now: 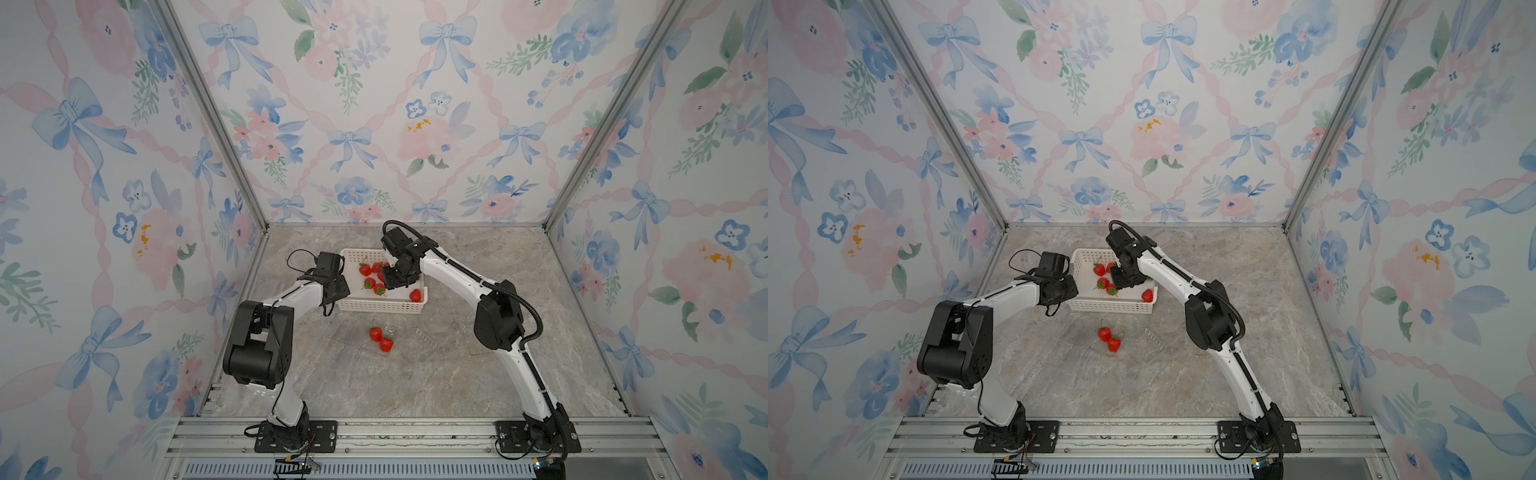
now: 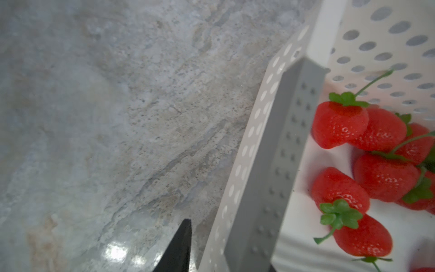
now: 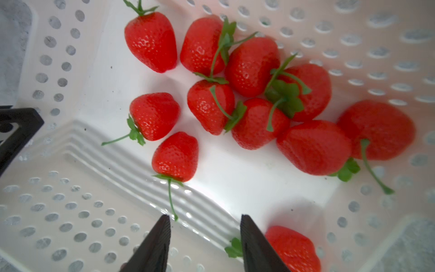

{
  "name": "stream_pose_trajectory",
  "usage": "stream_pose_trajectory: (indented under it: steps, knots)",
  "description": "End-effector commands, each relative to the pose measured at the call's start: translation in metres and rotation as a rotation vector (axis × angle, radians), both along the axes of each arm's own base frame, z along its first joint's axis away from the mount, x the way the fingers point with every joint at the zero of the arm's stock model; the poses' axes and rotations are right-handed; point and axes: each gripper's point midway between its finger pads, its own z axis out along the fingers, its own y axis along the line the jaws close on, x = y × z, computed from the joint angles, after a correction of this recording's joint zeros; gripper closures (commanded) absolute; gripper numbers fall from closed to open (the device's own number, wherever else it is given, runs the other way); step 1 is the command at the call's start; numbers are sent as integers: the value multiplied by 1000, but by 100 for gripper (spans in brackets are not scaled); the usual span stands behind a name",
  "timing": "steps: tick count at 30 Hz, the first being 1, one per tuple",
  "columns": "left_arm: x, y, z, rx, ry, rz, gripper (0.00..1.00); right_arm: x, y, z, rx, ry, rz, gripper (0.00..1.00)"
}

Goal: Pack strawberries into containers
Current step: Move the basket to the center of the board.

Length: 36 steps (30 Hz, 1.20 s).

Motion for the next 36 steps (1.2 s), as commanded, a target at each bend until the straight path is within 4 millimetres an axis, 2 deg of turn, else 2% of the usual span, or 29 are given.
stream_pose_trajectory:
  steps: [1,5,10,13,18,19,25,36]
  knots:
    - [-16,19,0,-17,18,84,68,-12,11,-1,-7,27,68,50]
    - [-30,43,7,-26,-5,170,68,-23,30,-1,34,48,126,50]
    - [-50,67,19,-55,-46,260,76,-38,55,-7,70,80,196,50]
    - [-64,75,19,-81,-55,302,80,-49,68,-9,90,96,230,50]
    - [-79,81,23,-104,-79,334,76,-61,86,-8,121,92,270,49]
    - [-90,82,11,-107,-49,344,75,-62,89,-8,128,92,272,49]
    - [-108,91,3,-121,-41,396,74,-72,106,-10,153,90,305,45]
    - [-138,104,1,-151,-83,437,72,-79,127,-12,194,84,323,41]
